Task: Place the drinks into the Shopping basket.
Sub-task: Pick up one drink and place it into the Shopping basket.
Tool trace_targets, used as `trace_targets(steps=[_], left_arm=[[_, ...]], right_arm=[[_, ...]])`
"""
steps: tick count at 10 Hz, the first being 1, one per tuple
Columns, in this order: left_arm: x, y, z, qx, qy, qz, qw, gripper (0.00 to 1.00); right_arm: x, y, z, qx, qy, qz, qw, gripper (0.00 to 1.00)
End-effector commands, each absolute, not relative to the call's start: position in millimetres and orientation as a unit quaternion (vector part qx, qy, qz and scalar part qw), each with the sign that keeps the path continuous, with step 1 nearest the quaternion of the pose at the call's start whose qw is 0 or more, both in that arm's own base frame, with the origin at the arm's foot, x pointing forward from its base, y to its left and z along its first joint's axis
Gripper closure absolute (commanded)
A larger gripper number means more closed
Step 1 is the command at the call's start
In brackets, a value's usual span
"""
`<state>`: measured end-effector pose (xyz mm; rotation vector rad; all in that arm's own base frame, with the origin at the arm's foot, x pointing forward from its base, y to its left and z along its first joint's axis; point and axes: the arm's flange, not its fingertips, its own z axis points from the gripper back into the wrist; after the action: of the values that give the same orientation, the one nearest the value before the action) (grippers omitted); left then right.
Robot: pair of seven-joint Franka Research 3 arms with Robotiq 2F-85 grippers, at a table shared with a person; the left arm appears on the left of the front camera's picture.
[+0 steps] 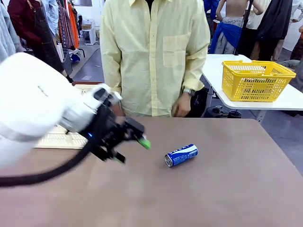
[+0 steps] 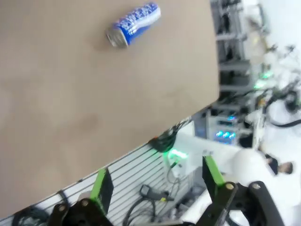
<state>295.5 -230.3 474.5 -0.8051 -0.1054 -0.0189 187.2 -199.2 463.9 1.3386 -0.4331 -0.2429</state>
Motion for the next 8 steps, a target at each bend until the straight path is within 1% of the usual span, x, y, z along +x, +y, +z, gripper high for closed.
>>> trace_targets(steps=[1, 2, 3, 4, 5, 6, 8], left_arm=[[291, -115, 513, -0.418, -0.083, 0.042, 0.904, 0.0], [287, -81, 514, -0.394, -0.084, 0.056, 0.914, 0.0], [288, -73, 514, -0.396, -0.078, 0.062, 0.913, 0.0], [296, -94, 508, -0.399, -0.086, 0.062, 0.911, 0.0], [305, -128, 501, -0.405, -0.116, 0.059, 0.905, 0.0], [311, -167, 494, -0.401, -0.104, 0.038, 0.909, 0.0], [310, -246, 474, -0.351, -0.112, -0.022, 0.929, 0.0]], right_arm=[[189, -201, 468, 0.62, -0.21, -0.105, 0.749, 0.0], [189, -201, 468, 0.62, -0.21, -0.105, 0.749, 0.0], [189, -201, 468, 0.62, -0.21, -0.105, 0.749, 0.0], [189, -201, 468, 0.62, -0.21, -0.105, 0.749, 0.0], [189, -201, 468, 0.62, -0.21, -0.105, 0.749, 0.0], [189, -201, 468, 0.62, -0.21, -0.105, 0.749, 0.0], [189, -201, 468, 0.62, -0.21, -0.105, 0.749, 0.0]])
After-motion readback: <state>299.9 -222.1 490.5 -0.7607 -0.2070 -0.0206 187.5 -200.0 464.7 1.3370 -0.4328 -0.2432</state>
